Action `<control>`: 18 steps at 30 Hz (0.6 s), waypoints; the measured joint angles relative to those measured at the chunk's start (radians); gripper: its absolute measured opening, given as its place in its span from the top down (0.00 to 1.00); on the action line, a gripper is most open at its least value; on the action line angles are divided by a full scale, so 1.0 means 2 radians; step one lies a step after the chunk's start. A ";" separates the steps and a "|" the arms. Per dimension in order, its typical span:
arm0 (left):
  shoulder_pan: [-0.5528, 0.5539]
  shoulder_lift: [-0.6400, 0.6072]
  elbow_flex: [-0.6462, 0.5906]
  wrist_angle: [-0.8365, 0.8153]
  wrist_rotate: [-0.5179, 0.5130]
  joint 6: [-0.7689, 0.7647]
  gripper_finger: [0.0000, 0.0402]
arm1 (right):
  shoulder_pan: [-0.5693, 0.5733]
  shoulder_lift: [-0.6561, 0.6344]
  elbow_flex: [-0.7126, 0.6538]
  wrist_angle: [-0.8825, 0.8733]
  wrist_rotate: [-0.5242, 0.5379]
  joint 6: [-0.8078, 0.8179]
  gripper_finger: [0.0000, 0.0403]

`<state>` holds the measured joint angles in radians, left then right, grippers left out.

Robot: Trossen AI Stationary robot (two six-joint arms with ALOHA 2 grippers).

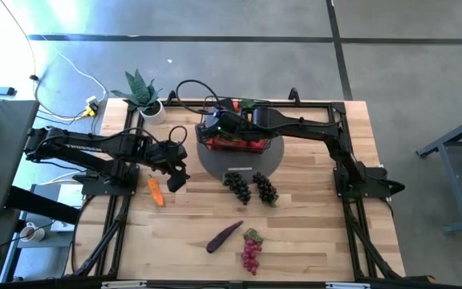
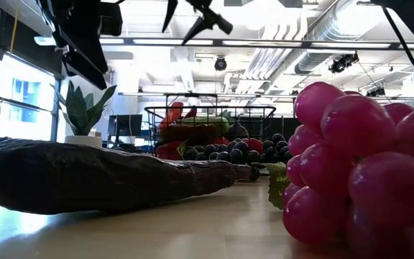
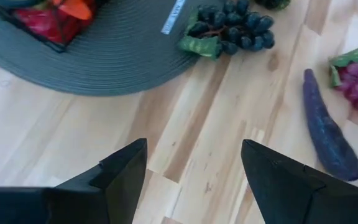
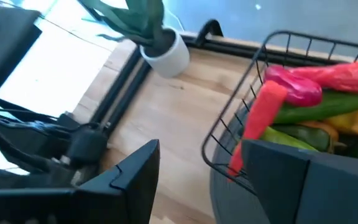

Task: Build produce basket
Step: Put the purple eggplant into the wire basket

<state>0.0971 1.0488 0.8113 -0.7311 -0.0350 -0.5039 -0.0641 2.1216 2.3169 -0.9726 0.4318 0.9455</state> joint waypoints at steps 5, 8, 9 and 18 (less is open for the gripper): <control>-0.035 0.000 0.000 0.032 -0.003 -0.036 0.37 | 0.012 -0.003 0.019 -0.006 0.018 -0.003 0.48; -0.057 0.000 0.000 0.061 -0.017 -0.061 0.37 | 0.018 -0.009 0.020 -0.022 0.012 -0.006 0.48; -0.063 0.000 0.000 0.069 -0.022 -0.071 0.37 | 0.020 -0.011 0.020 -0.028 0.007 -0.008 0.48; -0.120 0.004 0.000 0.090 -0.037 -0.136 0.37 | 0.037 -0.025 0.019 -0.108 -0.054 -0.030 0.48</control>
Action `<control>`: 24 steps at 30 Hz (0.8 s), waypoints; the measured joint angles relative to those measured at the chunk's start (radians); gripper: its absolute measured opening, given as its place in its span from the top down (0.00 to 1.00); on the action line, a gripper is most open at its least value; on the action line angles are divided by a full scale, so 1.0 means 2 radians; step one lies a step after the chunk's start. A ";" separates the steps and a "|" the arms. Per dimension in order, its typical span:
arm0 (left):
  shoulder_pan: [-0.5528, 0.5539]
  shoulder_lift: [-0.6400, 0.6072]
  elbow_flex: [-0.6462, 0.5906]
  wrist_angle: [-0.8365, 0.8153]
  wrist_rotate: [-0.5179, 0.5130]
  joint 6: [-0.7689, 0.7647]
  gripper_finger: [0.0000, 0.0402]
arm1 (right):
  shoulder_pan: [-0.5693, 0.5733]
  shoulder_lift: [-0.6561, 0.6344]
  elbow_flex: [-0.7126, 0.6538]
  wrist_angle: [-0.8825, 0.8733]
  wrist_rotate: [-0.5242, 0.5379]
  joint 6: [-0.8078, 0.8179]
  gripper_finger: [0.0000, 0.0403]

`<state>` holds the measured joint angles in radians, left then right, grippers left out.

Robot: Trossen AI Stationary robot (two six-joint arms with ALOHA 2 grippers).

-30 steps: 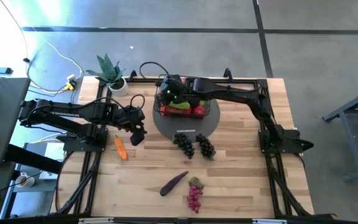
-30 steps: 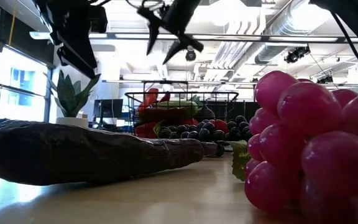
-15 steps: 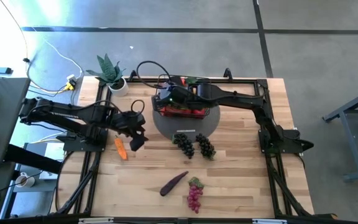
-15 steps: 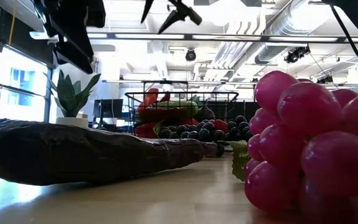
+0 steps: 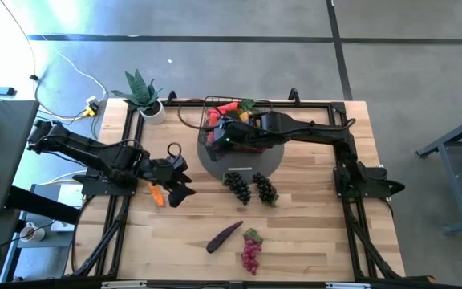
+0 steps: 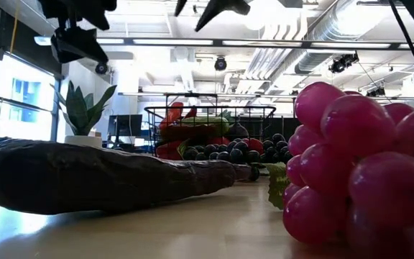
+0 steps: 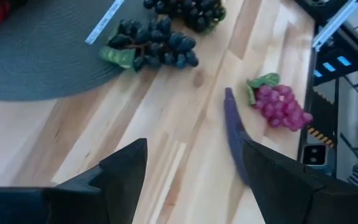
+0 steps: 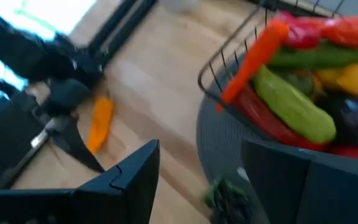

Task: Build produce basket
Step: Put the purple eggplant into the wire basket

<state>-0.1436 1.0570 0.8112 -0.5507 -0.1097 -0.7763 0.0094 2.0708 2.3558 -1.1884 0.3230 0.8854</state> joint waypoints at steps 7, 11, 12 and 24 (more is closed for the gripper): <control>-0.038 0.028 0.000 0.021 -0.042 -0.022 0.37 | 0.010 -0.010 0.000 -0.092 -0.008 -0.002 0.48; -0.048 0.054 0.000 0.042 -0.042 -0.032 0.37 | 0.010 -0.012 0.000 -0.120 -0.004 -0.002 0.48; -0.049 0.060 0.000 0.049 -0.043 -0.035 0.37 | 0.010 -0.011 0.000 -0.125 0.001 -0.002 0.48; -0.069 0.141 0.000 0.141 -0.059 -0.043 0.37 | -0.003 -0.011 -0.005 -0.136 0.024 0.002 0.48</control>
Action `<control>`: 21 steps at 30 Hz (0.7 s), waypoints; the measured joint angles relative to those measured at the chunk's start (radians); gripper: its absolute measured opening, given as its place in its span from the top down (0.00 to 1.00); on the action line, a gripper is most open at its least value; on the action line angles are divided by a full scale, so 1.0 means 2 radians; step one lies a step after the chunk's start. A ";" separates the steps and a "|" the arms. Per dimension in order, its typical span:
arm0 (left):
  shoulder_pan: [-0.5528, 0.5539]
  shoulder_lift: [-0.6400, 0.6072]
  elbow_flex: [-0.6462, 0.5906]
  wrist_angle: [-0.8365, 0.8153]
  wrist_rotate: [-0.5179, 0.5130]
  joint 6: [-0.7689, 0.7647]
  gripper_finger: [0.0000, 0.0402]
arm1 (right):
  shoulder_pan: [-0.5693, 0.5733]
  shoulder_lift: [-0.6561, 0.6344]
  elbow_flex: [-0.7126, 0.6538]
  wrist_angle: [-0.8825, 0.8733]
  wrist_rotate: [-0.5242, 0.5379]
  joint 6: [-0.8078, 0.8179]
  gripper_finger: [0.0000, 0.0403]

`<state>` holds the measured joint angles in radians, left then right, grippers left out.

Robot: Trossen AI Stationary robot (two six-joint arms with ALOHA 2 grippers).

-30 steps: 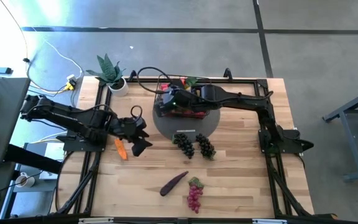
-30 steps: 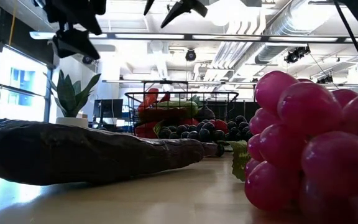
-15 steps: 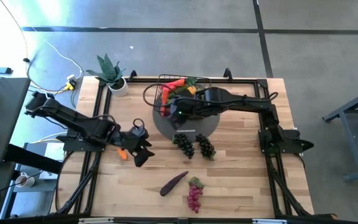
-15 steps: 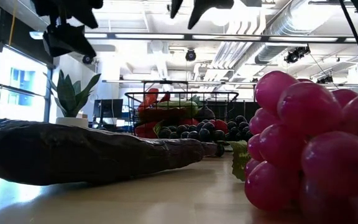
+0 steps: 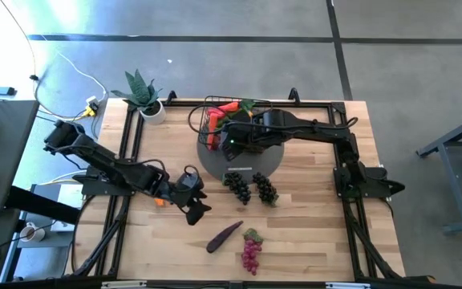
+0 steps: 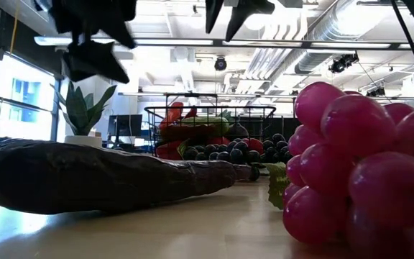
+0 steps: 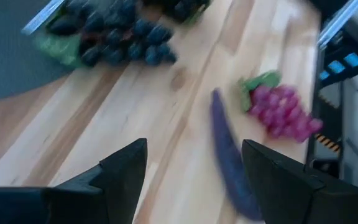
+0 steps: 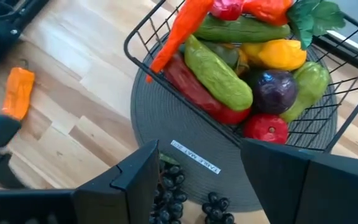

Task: Build produce basket
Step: Put the purple eggplant into the wire basket

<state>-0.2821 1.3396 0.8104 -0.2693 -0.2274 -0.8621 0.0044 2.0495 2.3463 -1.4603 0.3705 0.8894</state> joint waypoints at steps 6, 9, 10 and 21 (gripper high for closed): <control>-0.011 0.042 0.001 0.054 -0.016 -0.012 0.37 | -0.006 0.000 0.000 -0.005 0.006 -0.008 0.48; -0.016 0.062 0.001 0.073 -0.015 -0.022 0.37 | -0.006 0.000 0.000 -0.007 0.007 -0.009 0.48; -0.018 0.068 0.000 0.073 -0.015 -0.022 0.37 | -0.006 0.000 0.000 -0.008 0.007 -0.009 0.48; -0.035 0.087 0.028 0.101 0.010 -0.008 0.37 | -0.007 0.000 0.000 -0.012 0.008 -0.007 0.48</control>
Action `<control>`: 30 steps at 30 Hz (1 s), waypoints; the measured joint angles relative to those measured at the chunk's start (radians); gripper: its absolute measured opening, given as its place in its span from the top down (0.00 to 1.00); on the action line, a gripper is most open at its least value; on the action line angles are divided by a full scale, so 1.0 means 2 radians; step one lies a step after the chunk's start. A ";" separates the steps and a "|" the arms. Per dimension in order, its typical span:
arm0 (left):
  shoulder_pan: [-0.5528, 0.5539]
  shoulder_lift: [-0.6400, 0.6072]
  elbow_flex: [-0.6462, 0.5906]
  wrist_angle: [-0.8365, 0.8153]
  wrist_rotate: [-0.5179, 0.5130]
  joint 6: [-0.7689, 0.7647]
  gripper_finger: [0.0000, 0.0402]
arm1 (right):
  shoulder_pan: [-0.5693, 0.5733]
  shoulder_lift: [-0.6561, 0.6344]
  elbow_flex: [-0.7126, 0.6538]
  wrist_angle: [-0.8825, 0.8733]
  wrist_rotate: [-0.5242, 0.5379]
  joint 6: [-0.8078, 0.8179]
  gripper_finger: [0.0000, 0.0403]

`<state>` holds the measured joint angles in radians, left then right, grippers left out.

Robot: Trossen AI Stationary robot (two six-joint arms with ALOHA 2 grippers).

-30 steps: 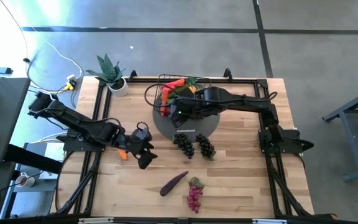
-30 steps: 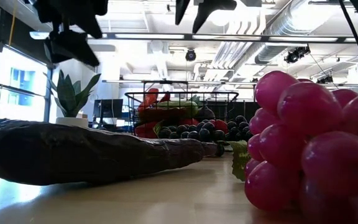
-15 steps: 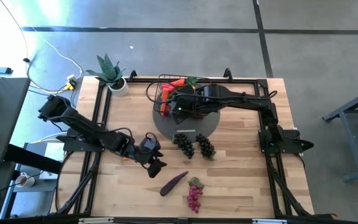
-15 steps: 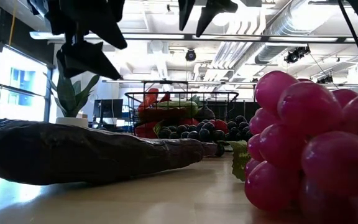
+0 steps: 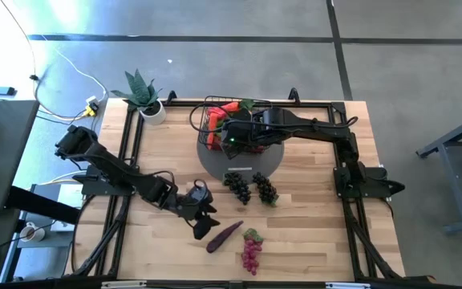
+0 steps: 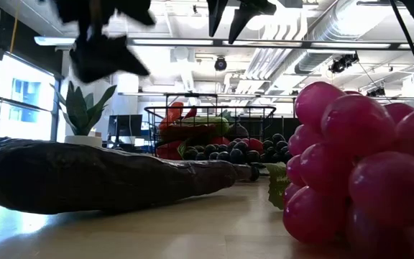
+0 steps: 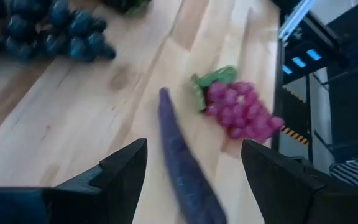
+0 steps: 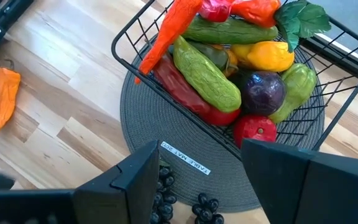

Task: Build produce basket
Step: Put the purple eggplant into the wire basket

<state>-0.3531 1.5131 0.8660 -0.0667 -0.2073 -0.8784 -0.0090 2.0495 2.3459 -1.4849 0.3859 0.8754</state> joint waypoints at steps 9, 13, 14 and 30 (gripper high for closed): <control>0.000 0.014 0.117 -0.133 -0.047 0.072 0.37 | 0.001 0.000 0.000 -0.001 0.000 0.003 0.48; 0.000 0.027 0.124 -0.137 -0.053 0.064 0.37 | 0.002 0.000 0.000 -0.002 0.000 0.003 0.48; -0.001 0.034 0.125 -0.132 -0.053 0.058 0.37 | 0.002 0.000 0.000 -0.004 0.000 0.003 0.48; -0.010 0.154 0.123 -0.077 -0.008 0.047 0.37 | 0.002 0.000 0.000 -0.009 0.000 0.003 0.48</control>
<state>-0.3739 1.8219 1.1126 -0.2200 -0.2227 -0.7837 -0.0044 2.0499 2.3455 -1.5021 0.3866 0.8818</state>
